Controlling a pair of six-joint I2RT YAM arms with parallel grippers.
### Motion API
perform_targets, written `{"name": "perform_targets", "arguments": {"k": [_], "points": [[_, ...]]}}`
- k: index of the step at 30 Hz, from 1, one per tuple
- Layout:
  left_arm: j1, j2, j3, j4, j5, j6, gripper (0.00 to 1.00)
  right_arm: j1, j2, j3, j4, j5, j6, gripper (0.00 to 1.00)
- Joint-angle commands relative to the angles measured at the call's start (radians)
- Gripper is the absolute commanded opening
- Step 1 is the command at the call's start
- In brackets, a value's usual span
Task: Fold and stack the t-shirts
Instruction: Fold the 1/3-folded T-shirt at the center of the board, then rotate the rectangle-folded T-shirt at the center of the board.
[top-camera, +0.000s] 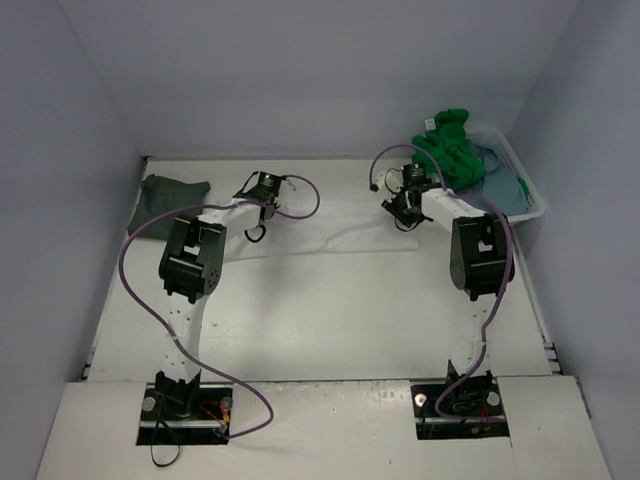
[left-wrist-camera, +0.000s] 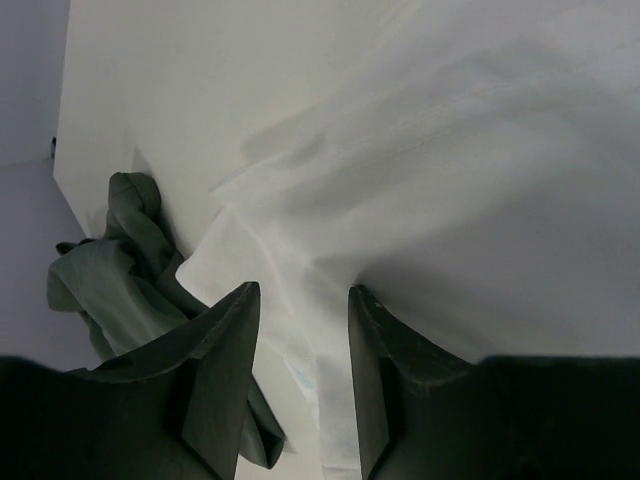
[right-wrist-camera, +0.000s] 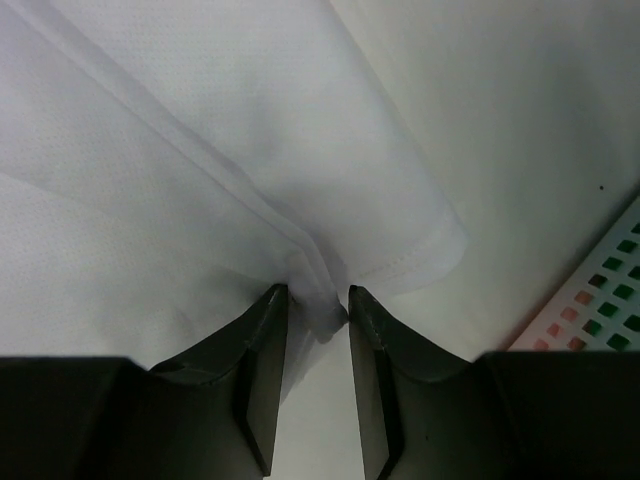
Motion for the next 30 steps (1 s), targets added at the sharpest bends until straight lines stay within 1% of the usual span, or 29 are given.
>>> {"name": "perform_targets", "arguments": {"k": [1,5,9,12,14,16,17,18,19,20,21,22,23,26,30], "points": [[0.010,-0.044,0.086,0.061,-0.084,0.005,0.36,0.014,-0.125,-0.019,0.078,0.091,0.053,0.28],[0.009,-0.115,0.082,0.037,-0.081,-0.001,0.36,0.016,-0.196,-0.015,0.095,0.085,0.105,0.29],[0.009,-0.225,0.017,0.010,-0.066,-0.004,0.36,0.025,-0.256,0.007,0.081,0.056,0.124,0.30],[0.007,-0.291,-0.037,-0.019,-0.038,-0.035,0.36,0.037,-0.261,0.008,0.065,0.011,0.130,0.27],[0.007,-0.313,-0.067,-0.055,-0.021,-0.071,0.35,0.050,-0.233,0.002,0.057,-0.003,0.134,0.25],[0.007,-0.334,-0.086,-0.082,0.006,-0.099,0.35,0.057,-0.198,-0.009,0.046,-0.020,0.131,0.19],[0.009,-0.343,-0.096,-0.085,0.009,-0.102,0.33,0.060,-0.184,-0.012,0.043,-0.027,0.127,0.15],[0.007,-0.346,-0.116,-0.094,0.018,-0.114,0.30,0.063,-0.172,-0.013,0.037,-0.037,0.122,0.08],[0.007,-0.349,-0.123,-0.106,0.029,-0.122,0.27,0.064,-0.150,-0.015,0.028,-0.044,0.121,0.05],[0.009,-0.352,-0.130,-0.111,0.037,-0.130,0.21,0.065,-0.139,-0.015,0.026,-0.047,0.121,0.03],[0.009,-0.356,-0.142,-0.117,0.049,-0.139,0.17,0.065,-0.129,-0.013,0.026,-0.055,0.121,0.01],[0.009,-0.356,-0.149,-0.120,0.058,-0.148,0.14,0.065,-0.119,-0.012,0.020,-0.061,0.121,0.01],[0.009,-0.350,-0.150,-0.128,0.072,-0.159,0.08,0.064,-0.100,-0.010,0.018,-0.069,0.122,0.01],[0.009,-0.325,-0.152,-0.151,0.107,-0.193,0.00,0.067,-0.064,0.000,0.012,-0.086,0.127,0.01],[0.009,-0.284,-0.144,-0.161,0.135,-0.213,0.00,0.068,-0.035,0.011,0.009,-0.084,0.124,0.01]]}}
